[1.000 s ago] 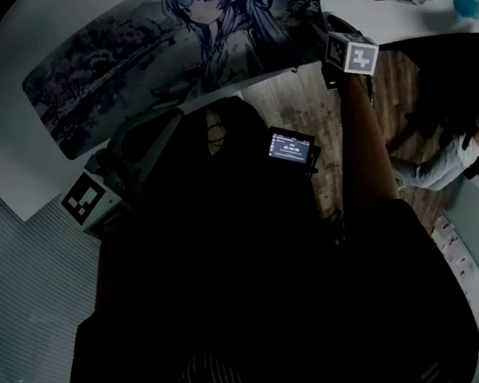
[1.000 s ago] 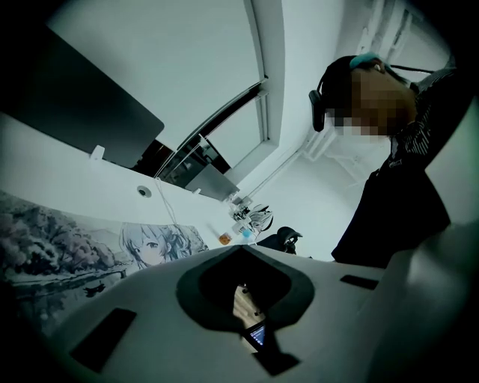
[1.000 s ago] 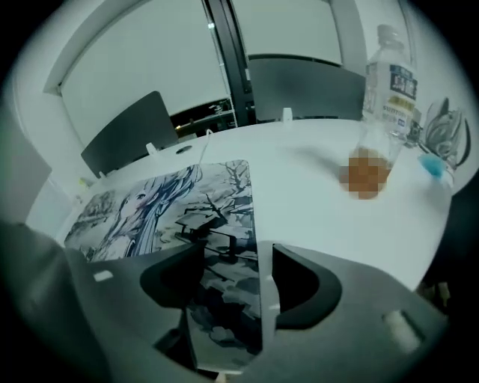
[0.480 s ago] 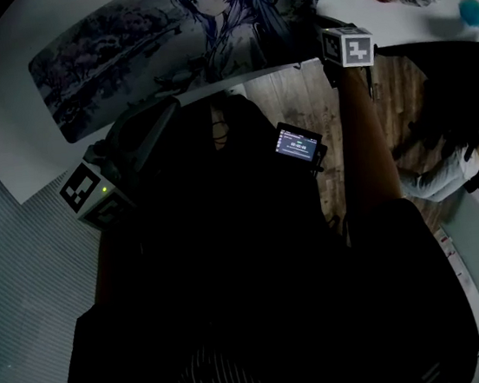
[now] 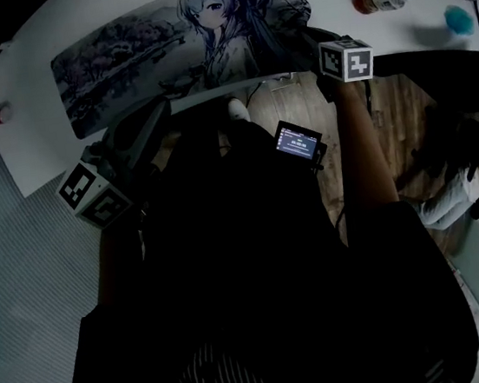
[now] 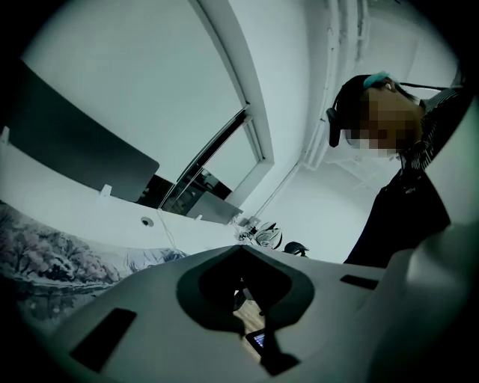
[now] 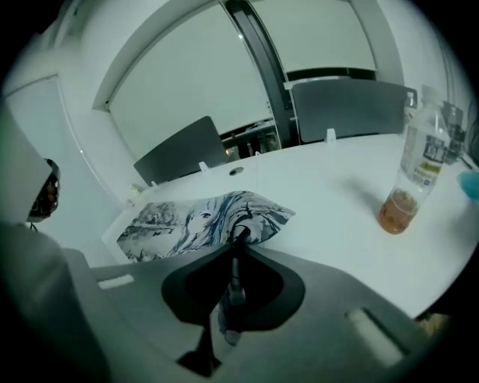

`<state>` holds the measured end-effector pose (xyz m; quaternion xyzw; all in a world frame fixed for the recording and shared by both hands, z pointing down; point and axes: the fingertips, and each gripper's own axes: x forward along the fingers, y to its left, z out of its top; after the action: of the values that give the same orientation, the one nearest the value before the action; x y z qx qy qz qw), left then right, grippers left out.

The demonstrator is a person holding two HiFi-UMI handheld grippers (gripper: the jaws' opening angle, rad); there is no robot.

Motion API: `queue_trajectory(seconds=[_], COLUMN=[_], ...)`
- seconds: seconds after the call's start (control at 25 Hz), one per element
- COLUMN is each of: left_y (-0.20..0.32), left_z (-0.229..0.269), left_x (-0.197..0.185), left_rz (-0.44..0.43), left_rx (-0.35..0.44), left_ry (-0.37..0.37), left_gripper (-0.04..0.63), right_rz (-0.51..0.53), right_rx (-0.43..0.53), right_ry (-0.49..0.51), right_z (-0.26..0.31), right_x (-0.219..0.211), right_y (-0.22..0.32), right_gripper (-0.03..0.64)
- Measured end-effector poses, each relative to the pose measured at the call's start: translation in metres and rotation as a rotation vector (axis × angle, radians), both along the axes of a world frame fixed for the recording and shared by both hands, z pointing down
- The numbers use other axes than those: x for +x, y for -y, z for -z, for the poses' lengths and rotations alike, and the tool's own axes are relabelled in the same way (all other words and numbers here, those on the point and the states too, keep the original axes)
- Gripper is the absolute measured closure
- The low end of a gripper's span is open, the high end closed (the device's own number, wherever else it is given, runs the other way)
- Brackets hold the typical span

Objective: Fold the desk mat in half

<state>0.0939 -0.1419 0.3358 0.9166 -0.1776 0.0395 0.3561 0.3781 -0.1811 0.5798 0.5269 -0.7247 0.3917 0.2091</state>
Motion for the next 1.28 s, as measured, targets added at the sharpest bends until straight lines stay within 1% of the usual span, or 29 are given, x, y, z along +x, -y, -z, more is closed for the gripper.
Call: queue_trajectory(seconds=[0.12, 0.24, 0.4, 0.48, 0.6, 0.72, 0.84, 0.96, 1.04, 1.16, 1.2, 1.28], left_y=[-0.016, -0.030, -0.042, -0.045, -0.045, -0.046, -0.040, -0.030, -0.023, -0.008, -0.002, 0.011], left_z=[0.014, 0.023, 0.038, 0.045, 0.053, 0.061, 0.064, 0.063, 0.062, 0.059, 0.057, 0.055], left_x=[0.006, 0.007, 0.000, -0.008, -0.019, -0.029, -0.044, -0.064, -0.085, -0.129, -0.147, -0.182], left_rz=[-0.004, 0.001, 0.050, 0.083, 0.117, 0.126, 0.138, 0.148, 0.143, 0.142, 0.148, 0.170], left_rx=[0.046, 0.080, 0.117, 0.145, 0.177, 0.197, 0.213, 0.219, 0.214, 0.220, 0.223, 0.219], left_ry=[0.018, 0.049, 0.079, 0.085, 0.088, 0.083, 0.070, 0.039, 0.016, 0.019, 0.020, 0.005], left_gripper=[0.588, 0.588, 0.588, 0.588, 0.588, 0.588, 0.588, 0.588, 0.588, 0.588, 0.588, 0.588], right_rz=[0.067, 0.097, 0.111, 0.124, 0.137, 0.136, 0.141, 0.130, 0.120, 0.104, 0.090, 0.057], right_rx=[0.042, 0.066, 0.079, 0.088, 0.102, 0.101, 0.088, 0.064, 0.039, -0.010, -0.026, -0.048], right_ry=[-0.009, 0.011, 0.100, 0.124, 0.122, 0.122, 0.101, 0.070, 0.044, 0.038, 0.023, -0.042], right_z=[0.018, 0.030, 0.047, 0.053, 0.063, 0.071, 0.072, 0.072, 0.073, 0.070, 0.067, 0.063], right_x=[-0.012, -0.019, -0.031, -0.038, -0.043, -0.048, -0.055, -0.059, -0.065, -0.084, -0.087, -0.088], right_y=[0.002, -0.001, -0.004, -0.003, 0.000, 0.000, 0.001, 0.002, 0.005, 0.009, 0.009, 0.008], right_gripper=[0.589, 0.589, 0.589, 0.589, 0.589, 0.589, 0.589, 0.589, 0.589, 0.589, 0.589, 0.589])
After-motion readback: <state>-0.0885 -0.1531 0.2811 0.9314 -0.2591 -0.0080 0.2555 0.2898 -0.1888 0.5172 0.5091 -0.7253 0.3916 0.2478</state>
